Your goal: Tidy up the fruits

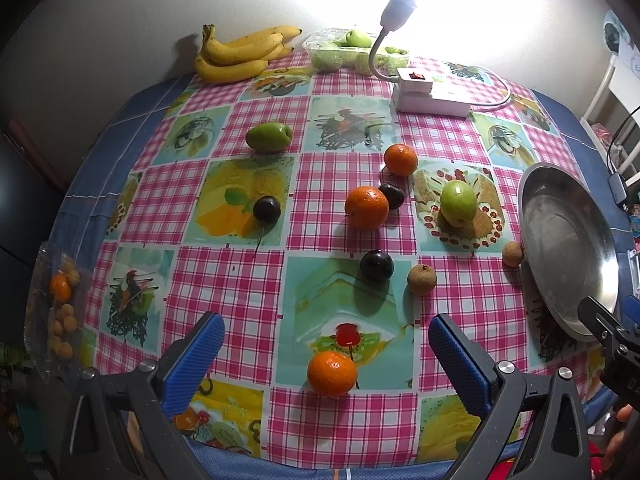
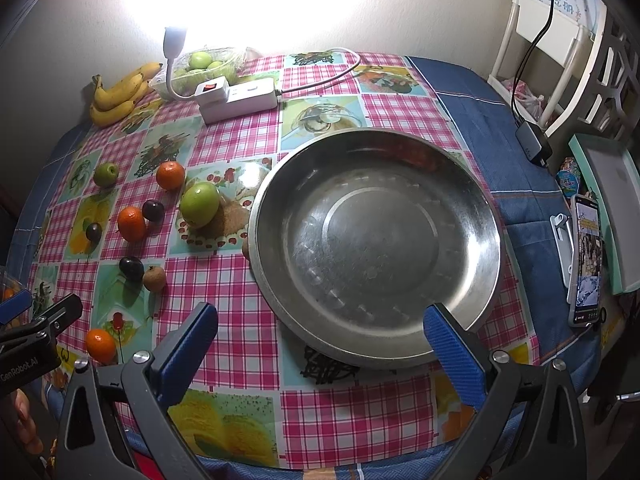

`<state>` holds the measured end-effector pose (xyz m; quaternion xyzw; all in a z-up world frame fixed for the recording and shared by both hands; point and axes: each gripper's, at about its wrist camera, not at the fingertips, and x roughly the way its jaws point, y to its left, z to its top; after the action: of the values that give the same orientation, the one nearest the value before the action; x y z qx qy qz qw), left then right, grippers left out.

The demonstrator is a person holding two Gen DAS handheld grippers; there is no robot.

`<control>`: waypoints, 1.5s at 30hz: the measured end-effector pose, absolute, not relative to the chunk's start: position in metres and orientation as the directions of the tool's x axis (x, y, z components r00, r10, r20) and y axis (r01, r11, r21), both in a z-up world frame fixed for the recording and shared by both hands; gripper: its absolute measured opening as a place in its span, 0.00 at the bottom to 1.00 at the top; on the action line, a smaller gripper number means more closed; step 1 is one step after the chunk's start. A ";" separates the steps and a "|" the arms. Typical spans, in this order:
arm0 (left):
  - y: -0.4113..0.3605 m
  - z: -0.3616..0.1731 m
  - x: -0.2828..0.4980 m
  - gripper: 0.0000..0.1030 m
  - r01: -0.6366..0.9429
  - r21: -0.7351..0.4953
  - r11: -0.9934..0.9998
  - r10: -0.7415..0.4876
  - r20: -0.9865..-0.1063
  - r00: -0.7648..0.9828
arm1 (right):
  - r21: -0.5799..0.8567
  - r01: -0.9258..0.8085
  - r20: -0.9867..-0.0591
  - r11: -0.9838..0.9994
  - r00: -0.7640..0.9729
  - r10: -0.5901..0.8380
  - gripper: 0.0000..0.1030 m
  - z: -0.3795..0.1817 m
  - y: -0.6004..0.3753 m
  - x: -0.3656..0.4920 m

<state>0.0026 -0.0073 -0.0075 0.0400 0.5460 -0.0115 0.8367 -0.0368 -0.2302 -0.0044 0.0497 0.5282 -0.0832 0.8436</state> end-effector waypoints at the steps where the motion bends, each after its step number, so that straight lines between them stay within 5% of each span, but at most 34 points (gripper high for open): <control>1: -0.007 -0.008 0.003 1.00 0.063 0.054 0.997 0.024 -0.915 0.403 | -0.004 0.193 -0.899 0.981 0.428 -0.088 0.99 -0.005 -0.230 -0.037; 39: -0.007 -0.008 0.003 1.00 0.061 0.062 0.996 0.033 -0.918 0.396 | -0.004 0.192 -0.901 0.981 0.425 -0.087 0.99 -0.005 -0.229 -0.036; 45: 0.000 -0.001 0.002 1.00 0.077 -0.019 0.997 -0.049 -0.908 0.416 | -0.010 0.181 -0.899 0.984 0.430 -0.088 0.99 -0.005 -0.226 -0.037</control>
<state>0.0016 -0.0002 -0.0005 0.0129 0.5393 -0.0376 0.8412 -0.0373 -0.2262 -0.0050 0.0436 0.5279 -0.0796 0.8444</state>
